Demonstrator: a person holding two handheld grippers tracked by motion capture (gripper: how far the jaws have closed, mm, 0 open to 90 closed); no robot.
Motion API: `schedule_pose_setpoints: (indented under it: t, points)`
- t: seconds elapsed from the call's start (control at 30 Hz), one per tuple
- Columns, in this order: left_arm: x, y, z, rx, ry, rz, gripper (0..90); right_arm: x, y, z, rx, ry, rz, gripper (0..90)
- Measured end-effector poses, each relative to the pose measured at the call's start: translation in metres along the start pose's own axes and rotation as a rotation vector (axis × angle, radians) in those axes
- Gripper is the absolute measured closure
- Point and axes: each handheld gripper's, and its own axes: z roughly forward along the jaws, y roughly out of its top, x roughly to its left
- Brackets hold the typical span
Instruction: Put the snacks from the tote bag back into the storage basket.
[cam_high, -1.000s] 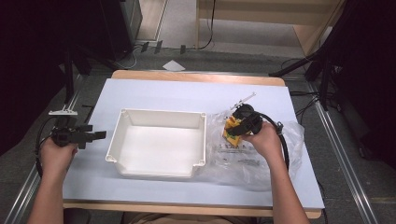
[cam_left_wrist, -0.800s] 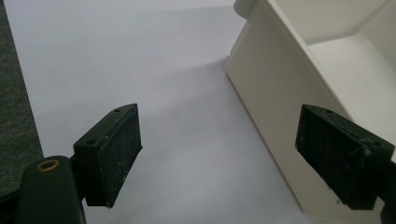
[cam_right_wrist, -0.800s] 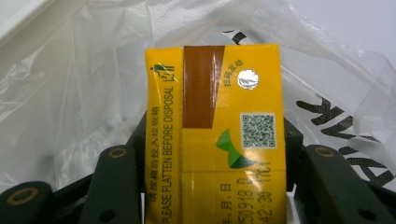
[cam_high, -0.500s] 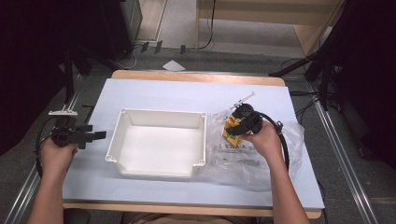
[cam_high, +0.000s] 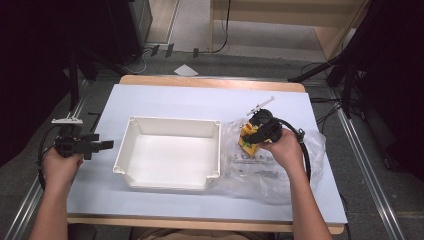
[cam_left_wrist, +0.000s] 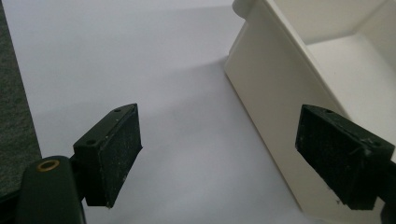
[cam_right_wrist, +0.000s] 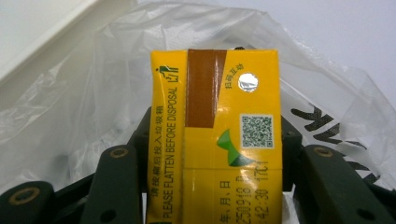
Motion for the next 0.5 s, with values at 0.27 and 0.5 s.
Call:
schedule_pose_setpoints:
  t: [0.27, 0.5]
  points:
    - [0.000, 0.000, 0.000, 0.000, -0.002, -0.001, 15.1, 0.003, 0.002, -0.011, -0.017, 0.004, -0.005, 52.0]
    - [0.000, 0.000, 0.000, -0.001, -0.002, 0.001, 15.1, 0.007, 0.004, -0.017, -0.024, 0.005, -0.009, 52.1]
